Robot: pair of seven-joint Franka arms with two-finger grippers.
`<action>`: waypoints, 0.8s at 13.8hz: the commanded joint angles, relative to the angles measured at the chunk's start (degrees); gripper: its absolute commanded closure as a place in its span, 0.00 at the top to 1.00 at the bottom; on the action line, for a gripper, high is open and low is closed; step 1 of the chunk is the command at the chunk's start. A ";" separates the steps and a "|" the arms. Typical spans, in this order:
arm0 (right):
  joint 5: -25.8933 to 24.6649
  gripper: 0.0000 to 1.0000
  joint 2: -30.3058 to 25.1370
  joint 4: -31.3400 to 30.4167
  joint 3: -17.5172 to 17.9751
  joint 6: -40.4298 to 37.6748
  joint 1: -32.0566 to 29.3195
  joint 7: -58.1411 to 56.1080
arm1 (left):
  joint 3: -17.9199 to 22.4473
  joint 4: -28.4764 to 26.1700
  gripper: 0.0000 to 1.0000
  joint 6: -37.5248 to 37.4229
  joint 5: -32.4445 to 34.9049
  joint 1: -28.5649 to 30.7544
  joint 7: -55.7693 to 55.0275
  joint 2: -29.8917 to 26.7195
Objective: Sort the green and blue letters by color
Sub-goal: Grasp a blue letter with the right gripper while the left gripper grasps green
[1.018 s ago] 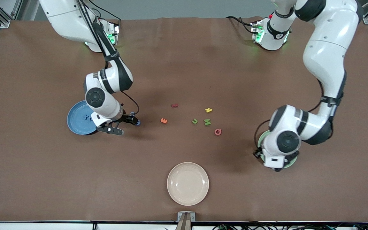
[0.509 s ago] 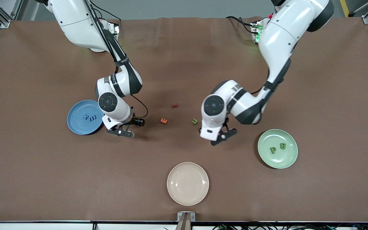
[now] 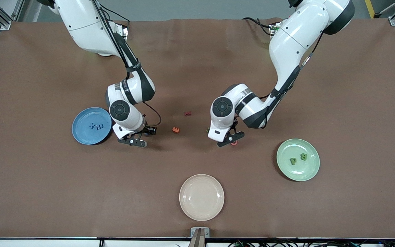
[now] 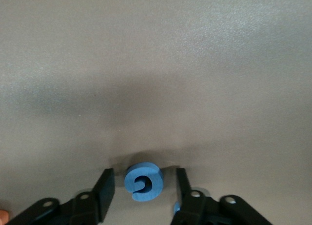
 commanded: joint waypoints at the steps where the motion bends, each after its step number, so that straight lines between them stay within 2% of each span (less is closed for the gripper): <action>1: 1.00 0.49 0.84 0.97 -0.22 0.04 0.60 0.42 | -0.47 -2.85 0.63 3.03 0.85 0.23 0.07 -1.83; 3: 1.00 0.41 0.93 0.97 -0.22 0.04 0.60 0.42 | -0.38 -3.90 0.59 3.21 0.85 0.49 -0.01 -1.83; 4: 1.00 0.36 1.10 0.97 -0.22 0.04 0.60 0.42 | -0.38 -3.99 0.52 3.30 0.76 0.66 -0.01 -1.75; 7: 1.26 0.20 1.11 0.97 -0.22 0.04 0.60 0.42 | -0.38 -4.61 0.25 3.30 0.50 0.75 -0.71 -1.66; 9: 1.35 0.15 1.02 0.97 -0.22 -0.22 0.51 0.51 | -0.38 -4.52 0.01 3.04 0.50 0.93 -3.34 -2.18; 11: 1.35 0.15 0.32 0.97 -0.22 -0.92 0.43 0.33 | -0.38 -2.95 0.00 2.69 -0.03 1.02 -7.46 -3.32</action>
